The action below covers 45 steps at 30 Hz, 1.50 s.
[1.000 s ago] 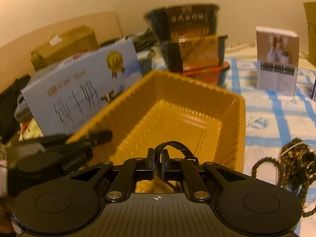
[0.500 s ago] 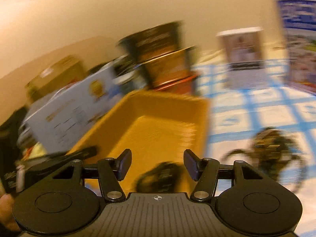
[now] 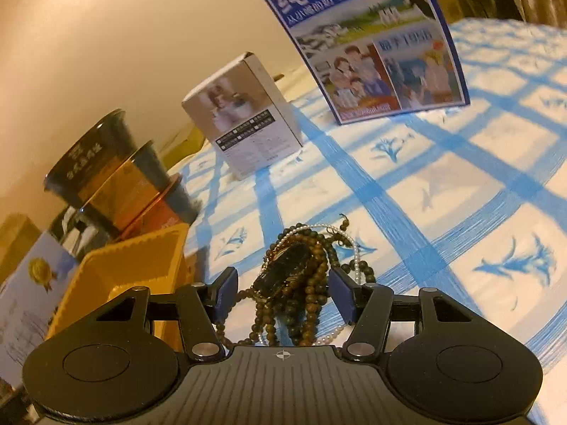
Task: Organize jewelry
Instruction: 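Return the right tool to the beads and grasp another black piece, then carry the black piece over the tray and open the right tool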
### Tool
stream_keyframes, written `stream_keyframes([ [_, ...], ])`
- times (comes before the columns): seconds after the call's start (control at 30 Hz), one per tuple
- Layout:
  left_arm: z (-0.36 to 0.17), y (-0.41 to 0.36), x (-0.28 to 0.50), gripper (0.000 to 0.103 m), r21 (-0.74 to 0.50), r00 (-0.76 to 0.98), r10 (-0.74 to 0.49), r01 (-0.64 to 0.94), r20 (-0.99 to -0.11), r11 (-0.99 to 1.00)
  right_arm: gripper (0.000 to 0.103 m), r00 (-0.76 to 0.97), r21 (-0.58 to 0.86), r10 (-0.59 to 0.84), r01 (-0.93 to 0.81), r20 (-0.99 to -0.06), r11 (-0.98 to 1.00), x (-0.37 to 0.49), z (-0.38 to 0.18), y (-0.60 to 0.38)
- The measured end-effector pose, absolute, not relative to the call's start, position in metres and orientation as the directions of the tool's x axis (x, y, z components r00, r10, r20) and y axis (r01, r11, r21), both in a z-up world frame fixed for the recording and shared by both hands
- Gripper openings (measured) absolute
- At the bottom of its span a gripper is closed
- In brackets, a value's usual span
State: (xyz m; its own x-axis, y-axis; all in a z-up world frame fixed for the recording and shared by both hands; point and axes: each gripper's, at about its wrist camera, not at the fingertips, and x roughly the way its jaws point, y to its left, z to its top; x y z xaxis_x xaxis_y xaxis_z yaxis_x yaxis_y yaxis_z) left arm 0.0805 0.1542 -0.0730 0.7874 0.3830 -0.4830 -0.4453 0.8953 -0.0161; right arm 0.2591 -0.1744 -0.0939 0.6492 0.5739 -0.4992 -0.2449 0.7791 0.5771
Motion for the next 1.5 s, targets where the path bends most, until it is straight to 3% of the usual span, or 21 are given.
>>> stream_keyframes([
  [0.07, -0.073, 0.154, 0.081, 0.004, -0.015, 0.788, 0.382, -0.444, -0.483, 0.896, 0.058, 0.646, 0.583, 0.576, -0.24, -0.5, 0.776, 0.263, -0.096, -0.171],
  [0.33, -0.073, 0.155, 0.081, 0.004, -0.015, 0.787, 0.381, -0.443, -0.485, 0.896, 0.039, 0.639, 0.583, 0.571, -0.226, -0.516, 0.781, 0.271, -0.106, -0.16],
  [0.57, -0.073, 0.156, 0.082, 0.004, -0.015, 0.786, 0.381, -0.444, -0.486, 0.896, 0.034, 0.633, 0.607, 0.577, -0.205, -0.516, 0.768, 0.279, -0.113, -0.159],
  [0.73, -0.074, 0.156, 0.082, 0.004, -0.016, 0.786, 0.381, -0.444, -0.486, 0.896, 0.017, 0.635, 0.579, 0.581, -0.246, -0.509, 0.777, 0.278, -0.112, -0.157],
  [1.23, -0.075, 0.157, 0.08, 0.004, -0.031, 0.791, 0.37, -0.439, -0.487, 0.898, 0.016, 0.601, 0.623, 0.678, -0.35, -0.424, 0.7, 0.259, -0.063, -0.137],
  [1.5, -0.075, 0.158, 0.079, 0.003, -0.048, 0.796, 0.36, -0.436, -0.487, 0.899, 0.016, 0.414, 0.733, 0.84, -0.437, -0.351, 0.521, 0.238, -0.051, -0.078],
])
